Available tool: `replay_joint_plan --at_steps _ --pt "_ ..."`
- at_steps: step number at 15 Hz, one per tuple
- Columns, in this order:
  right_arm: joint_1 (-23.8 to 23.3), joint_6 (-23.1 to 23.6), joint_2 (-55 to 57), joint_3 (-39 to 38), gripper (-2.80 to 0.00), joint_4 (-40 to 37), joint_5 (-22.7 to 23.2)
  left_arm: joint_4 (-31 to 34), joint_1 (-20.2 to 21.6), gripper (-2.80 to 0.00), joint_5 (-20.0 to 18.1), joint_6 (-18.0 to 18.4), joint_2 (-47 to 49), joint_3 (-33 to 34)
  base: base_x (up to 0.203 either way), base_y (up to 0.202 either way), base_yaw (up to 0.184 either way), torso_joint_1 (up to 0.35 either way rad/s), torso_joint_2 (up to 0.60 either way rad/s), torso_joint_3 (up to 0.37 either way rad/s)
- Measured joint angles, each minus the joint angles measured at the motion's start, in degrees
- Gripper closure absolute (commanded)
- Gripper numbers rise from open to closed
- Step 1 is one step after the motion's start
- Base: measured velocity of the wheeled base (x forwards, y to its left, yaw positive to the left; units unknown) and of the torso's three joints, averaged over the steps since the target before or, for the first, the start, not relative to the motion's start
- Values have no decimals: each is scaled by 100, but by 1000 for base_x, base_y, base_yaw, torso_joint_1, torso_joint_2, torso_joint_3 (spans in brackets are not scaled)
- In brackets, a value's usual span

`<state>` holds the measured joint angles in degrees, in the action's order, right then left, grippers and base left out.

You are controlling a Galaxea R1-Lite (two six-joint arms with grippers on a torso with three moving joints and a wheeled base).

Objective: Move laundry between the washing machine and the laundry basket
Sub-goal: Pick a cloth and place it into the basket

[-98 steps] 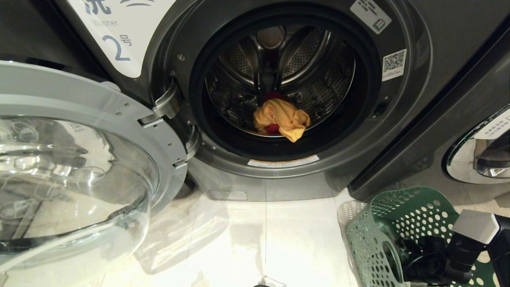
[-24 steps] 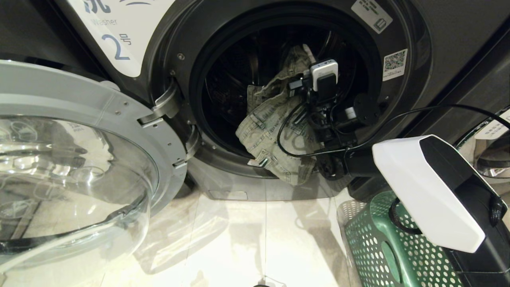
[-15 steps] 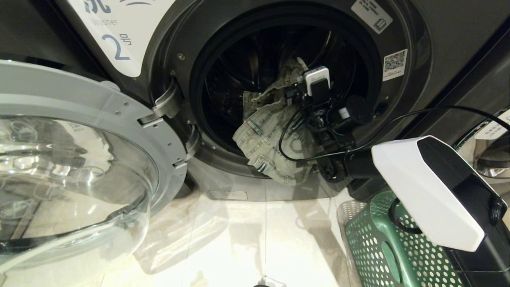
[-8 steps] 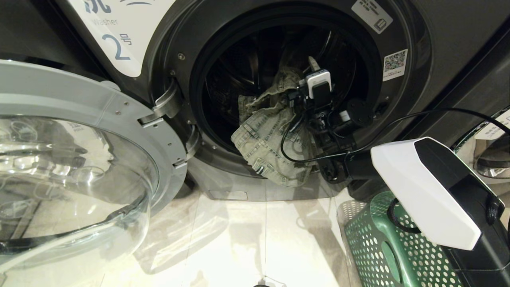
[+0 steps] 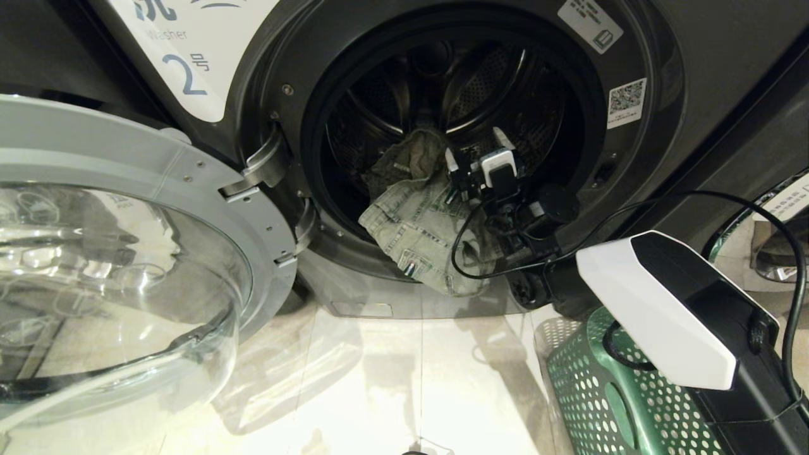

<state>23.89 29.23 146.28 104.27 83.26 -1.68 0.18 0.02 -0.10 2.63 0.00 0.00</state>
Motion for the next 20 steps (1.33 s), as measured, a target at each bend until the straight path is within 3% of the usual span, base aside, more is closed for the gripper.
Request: replay_joint_plan --at_steps 5,9,14,20 --pt "-19 -18 54 -166 -280 -38 -2 -2 5 0 0 0 0 0 0 0 0 0 0 0" --pt "-11 -230 -515 -665 -280 -115 12 -2 7 0 0 0 0 0 0 0 0 0 0 0" --pt "154 -715 -1891 -2496 -280 -1144 119 0 2 0 0 0 0 0 0 0 0 0 0 0" --pt "1007 -1224 -3305 -4483 -280 -2522 265 0 5 0 0 0 0 0 0 0 0 0 0 0"
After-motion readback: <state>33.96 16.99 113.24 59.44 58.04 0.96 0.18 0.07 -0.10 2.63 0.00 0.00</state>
